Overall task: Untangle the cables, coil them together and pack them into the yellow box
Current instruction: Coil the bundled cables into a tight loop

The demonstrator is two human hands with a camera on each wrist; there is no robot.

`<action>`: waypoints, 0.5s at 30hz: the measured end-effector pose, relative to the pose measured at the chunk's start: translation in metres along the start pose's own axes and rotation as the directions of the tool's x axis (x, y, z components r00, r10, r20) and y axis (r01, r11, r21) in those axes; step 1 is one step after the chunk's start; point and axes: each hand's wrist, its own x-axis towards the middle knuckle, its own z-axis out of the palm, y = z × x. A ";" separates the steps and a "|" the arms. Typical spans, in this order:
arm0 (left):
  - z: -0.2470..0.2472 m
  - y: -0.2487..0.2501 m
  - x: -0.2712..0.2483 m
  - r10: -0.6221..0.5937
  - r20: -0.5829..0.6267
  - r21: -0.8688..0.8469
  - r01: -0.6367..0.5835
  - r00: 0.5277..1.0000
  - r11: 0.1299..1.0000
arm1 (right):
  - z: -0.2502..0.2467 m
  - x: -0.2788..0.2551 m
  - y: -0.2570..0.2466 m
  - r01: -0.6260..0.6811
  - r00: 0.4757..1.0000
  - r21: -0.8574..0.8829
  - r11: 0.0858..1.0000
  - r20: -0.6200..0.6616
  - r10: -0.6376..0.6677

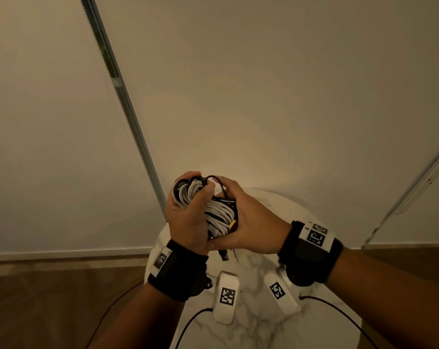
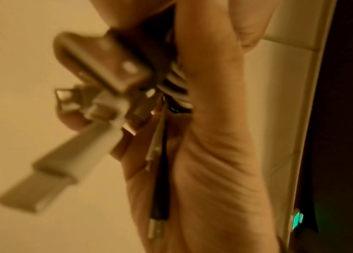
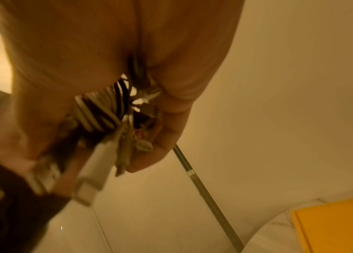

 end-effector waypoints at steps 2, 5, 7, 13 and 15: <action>-0.002 0.001 -0.002 0.124 0.041 0.130 -0.129 0.991 0.983 | 0.001 -0.004 0.002 0.039 0.999 0.005 0.999 -0.024 -0.039; -0.007 0.000 -0.011 0.232 0.149 0.226 -0.261 0.961 0.938 | 0.000 -0.012 0.007 0.018 0.998 0.031 0.999 0.052 -0.020; -0.012 -0.006 -0.016 0.222 0.150 0.234 -0.253 0.964 0.939 | 0.000 -0.017 0.012 -0.018 0.991 0.053 0.998 0.133 0.011; -0.025 -0.036 -0.047 0.124 0.123 0.298 -0.155 0.985 0.942 | 0.000 -0.024 0.030 -0.060 0.976 -0.044 0.997 0.207 0.068; -0.027 -0.044 -0.054 0.121 0.147 0.334 -0.164 0.982 0.928 | -0.001 -0.028 0.038 -0.061 0.965 -0.058 0.996 0.251 0.074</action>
